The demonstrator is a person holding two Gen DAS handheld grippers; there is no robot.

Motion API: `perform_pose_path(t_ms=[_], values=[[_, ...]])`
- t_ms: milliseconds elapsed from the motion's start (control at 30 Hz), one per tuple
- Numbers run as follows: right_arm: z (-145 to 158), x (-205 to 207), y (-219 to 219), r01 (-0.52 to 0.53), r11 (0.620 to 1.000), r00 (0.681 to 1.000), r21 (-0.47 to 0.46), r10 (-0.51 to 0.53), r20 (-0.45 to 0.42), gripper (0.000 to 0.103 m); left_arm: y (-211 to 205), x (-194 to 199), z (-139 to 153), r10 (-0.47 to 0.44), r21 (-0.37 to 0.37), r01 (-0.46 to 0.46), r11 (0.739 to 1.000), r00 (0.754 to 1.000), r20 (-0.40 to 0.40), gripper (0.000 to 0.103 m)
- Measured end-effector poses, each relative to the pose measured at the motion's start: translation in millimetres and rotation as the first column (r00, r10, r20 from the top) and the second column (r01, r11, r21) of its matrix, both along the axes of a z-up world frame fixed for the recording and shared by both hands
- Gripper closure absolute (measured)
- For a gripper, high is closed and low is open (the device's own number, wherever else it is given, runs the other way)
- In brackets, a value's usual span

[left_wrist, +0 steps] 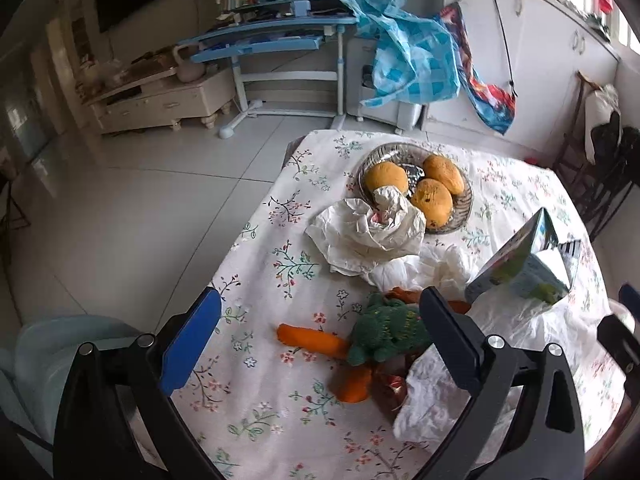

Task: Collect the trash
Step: 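Move the right tool toward the white tissue while the left tool approaches the green knitted item, then grasp the white tissue with the right tool while the left tool grasps the green knitted item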

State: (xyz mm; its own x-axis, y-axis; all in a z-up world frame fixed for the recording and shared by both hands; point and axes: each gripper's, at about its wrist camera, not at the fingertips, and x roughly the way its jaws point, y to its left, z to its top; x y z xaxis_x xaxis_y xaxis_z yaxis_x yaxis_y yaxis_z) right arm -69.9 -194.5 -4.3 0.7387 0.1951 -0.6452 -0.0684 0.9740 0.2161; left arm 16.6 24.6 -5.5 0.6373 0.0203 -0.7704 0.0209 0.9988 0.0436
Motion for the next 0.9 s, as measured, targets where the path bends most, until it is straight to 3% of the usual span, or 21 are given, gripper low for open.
perform_pose_path(t_ms=[133, 367, 433, 600, 700, 767, 800, 867, 900], values=[[-1, 2, 3, -0.019, 1.0, 1.0, -0.013, 0.019, -0.006, 0.006, 4, 4, 0, -0.02, 0.055, 0.023, 0.998, 0.999, -0.041, 0.007], [-12, 5, 5, -0.063, 0.998, 0.996, 0.006, 0.063, -0.063, 0.006, 22, 9, -4, 0.021, -0.057, -0.023, 0.998, 0.999, -0.035, 0.007], [-17, 7, 9, -0.098, 0.995, 0.992, 0.03, 0.1, -0.077, 0.006, 19, 7, -5, 0.013, -0.057, -0.014, 0.998, 1.0, -0.019, 0.007], [-30, 11, 25, -0.117, 0.99, 0.99, -0.08, 0.109, -0.092, 0.006, 13, 7, -4, 0.0, -0.057, -0.002, 0.998, 0.999, -0.039, 0.007], [-38, 17, 26, -0.118, 0.99, 0.988, -0.083, 0.109, -0.109, 0.01, 15, 7, -2, 0.008, -0.064, -0.01, 0.998, 0.999, -0.034, 0.007], [-41, 22, 24, -0.136, 0.99, 0.983, -0.042, 0.13, -0.129, 0.041, 19, 8, -1, 0.015, -0.091, -0.02, 0.996, 0.999, -0.051, 0.007], [-44, 25, 22, -0.149, 0.989, 0.979, 0.0, 0.148, -0.144, 0.05, 22, 8, 0, 0.021, -0.087, -0.025, 0.996, 0.999, -0.048, 0.007], [-46, 29, 19, -0.171, 0.983, 0.972, 0.059, 0.179, -0.155, 0.081, 24, 9, 1, 0.029, -0.068, -0.031, 0.997, 0.999, -0.037, 0.007], [-45, 28, 17, -0.185, 0.978, 0.966, 0.099, 0.2, -0.161, 0.086, 25, 9, 1, 0.032, -0.066, -0.034, 0.997, 0.999, -0.038, 0.007]])
